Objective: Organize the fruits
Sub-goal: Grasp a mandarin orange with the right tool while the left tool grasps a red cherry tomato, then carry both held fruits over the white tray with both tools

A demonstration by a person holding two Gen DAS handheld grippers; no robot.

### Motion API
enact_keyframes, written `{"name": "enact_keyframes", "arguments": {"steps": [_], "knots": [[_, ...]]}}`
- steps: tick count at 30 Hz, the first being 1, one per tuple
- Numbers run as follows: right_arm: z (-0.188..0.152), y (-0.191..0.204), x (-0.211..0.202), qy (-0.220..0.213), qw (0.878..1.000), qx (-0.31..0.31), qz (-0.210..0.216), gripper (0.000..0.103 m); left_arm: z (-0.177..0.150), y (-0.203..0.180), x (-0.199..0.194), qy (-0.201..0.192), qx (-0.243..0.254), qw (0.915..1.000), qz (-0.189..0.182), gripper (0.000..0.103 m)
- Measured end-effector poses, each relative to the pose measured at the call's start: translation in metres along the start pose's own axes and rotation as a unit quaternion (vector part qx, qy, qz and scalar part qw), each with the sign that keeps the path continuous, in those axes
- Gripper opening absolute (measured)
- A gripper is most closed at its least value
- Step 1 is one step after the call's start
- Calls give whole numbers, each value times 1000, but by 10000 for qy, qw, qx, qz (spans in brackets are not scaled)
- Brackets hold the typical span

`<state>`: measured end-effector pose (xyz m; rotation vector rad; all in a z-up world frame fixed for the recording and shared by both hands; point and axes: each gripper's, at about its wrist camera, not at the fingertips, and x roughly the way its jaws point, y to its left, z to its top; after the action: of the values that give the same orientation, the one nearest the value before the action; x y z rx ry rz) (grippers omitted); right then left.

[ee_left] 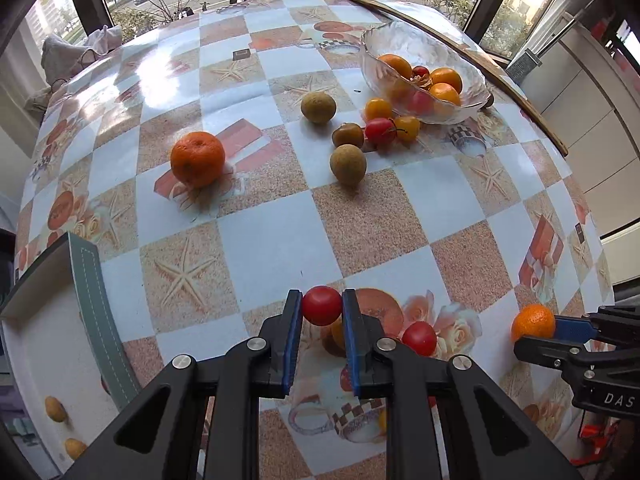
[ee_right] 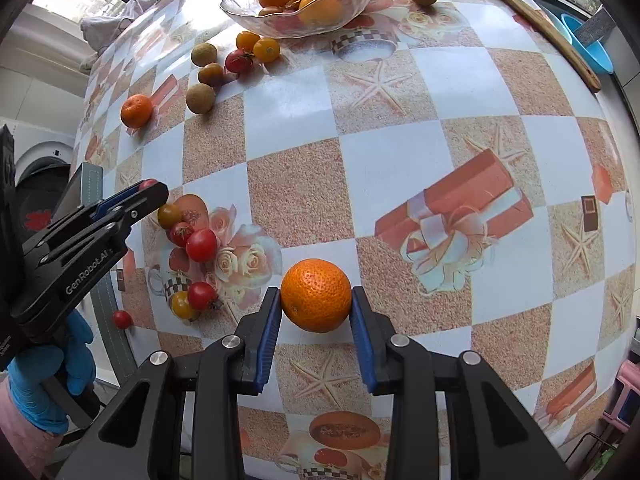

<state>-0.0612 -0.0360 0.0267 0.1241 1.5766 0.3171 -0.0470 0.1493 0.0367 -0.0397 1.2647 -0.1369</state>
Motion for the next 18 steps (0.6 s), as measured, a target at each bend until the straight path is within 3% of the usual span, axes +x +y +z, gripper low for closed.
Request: {"name": "enact_keyframes", "arguments": {"steps": [8,18], "knots": [[-15,0,-12,-28,10000,5,-45,37,-30,13,-26,-23,-227,9997,-13,21],[-18,36,-22,-127,9996,-254,-55,37,-62,41,-64,-232,-643,9977,11,21]]}}
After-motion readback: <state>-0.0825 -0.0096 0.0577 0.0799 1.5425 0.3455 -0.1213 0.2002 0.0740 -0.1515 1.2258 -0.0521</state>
